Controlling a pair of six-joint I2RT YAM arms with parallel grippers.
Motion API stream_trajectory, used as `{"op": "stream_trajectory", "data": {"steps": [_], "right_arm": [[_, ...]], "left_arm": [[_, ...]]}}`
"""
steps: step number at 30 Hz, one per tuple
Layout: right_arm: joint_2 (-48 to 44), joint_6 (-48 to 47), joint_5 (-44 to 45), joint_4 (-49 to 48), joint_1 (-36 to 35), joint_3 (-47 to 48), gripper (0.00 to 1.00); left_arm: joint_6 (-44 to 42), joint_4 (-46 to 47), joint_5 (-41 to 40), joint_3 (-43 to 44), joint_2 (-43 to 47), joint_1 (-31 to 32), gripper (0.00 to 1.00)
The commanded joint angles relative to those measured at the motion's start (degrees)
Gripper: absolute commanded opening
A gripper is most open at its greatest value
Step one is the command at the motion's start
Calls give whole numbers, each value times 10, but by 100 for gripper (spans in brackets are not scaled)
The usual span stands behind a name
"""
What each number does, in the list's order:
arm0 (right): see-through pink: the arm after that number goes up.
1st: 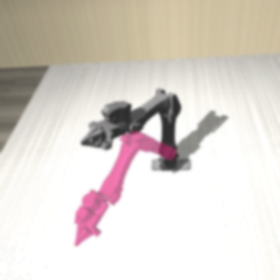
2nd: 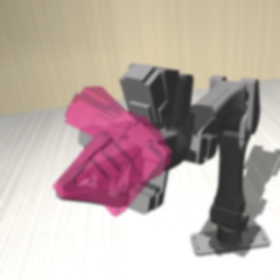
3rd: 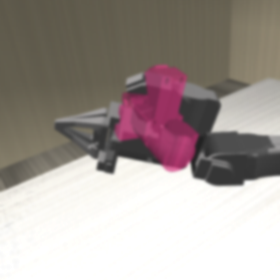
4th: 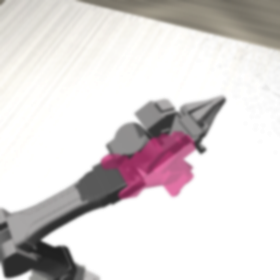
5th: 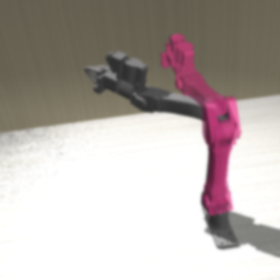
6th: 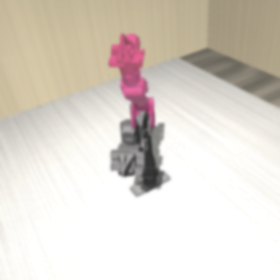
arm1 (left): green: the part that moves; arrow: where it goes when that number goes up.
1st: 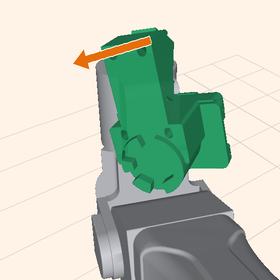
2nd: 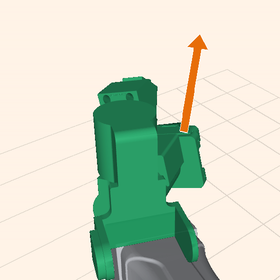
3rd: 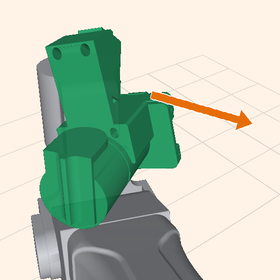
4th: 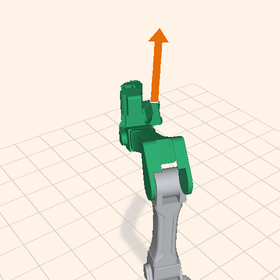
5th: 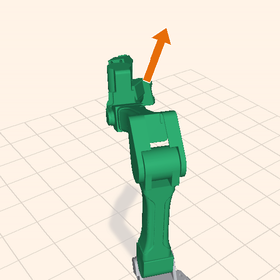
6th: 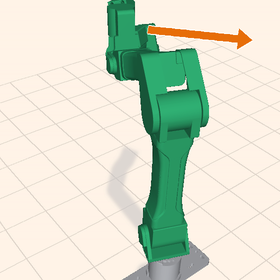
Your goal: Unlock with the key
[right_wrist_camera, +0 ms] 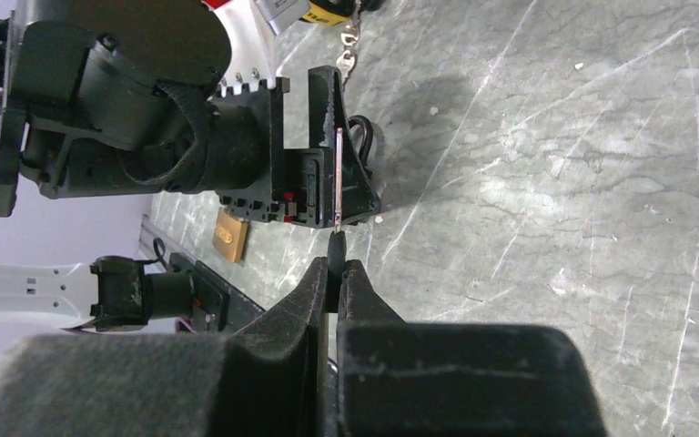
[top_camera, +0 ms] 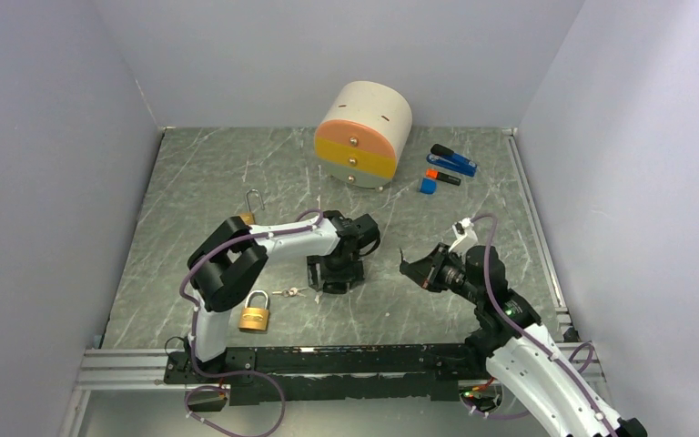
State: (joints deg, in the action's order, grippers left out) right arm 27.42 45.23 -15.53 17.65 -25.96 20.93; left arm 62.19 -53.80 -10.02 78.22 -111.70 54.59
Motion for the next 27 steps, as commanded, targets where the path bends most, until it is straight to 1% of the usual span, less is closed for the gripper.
{"op": "stream_trajectory", "data": {"steps": [1,2,3,4,8,11,14,18,20,21,22,24,26,27], "right_arm": [[-18,2,-5,0,2,0,0],[-20,3,-5,1,2,-2,0],[-21,4,-6,2,2,-4,0],[-23,6,-7,1,2,-6,0],[-24,6,-11,-1,2,-10,0],[-21,5,-19,-7,2,-13,0],[-20,4,-28,-9,2,-15,0],[-24,-6,-46,-9,2,3,0],[-25,-19,-58,-9,2,12,0],[-24,-25,-66,-7,2,15,0],[-25,-31,-76,-7,2,17,0],[-28,-44,-106,-1,2,23,0],[-39,-60,-145,1,2,26,0],[-46,-67,-162,0,2,26,0]], "left_arm": [[29,-1,-17,11,5,4,85],[23,6,-13,11,4,3,80],[20,11,-10,11,3,3,78],[17,14,-7,11,1,3,70],[12,8,-5,19,-4,3,51],[14,10,-3,17,4,3,34],[18,30,24,8,23,1,24],[26,112,134,-17,73,-20,15],[45,162,210,-39,105,-36,9],[56,191,231,-50,121,-43,5],[68,199,246,-55,135,-48,3],[91,210,282,-57,159,-59,3],[123,229,298,-61,192,-62,3],[140,252,306,-76,205,-62,3]]}}
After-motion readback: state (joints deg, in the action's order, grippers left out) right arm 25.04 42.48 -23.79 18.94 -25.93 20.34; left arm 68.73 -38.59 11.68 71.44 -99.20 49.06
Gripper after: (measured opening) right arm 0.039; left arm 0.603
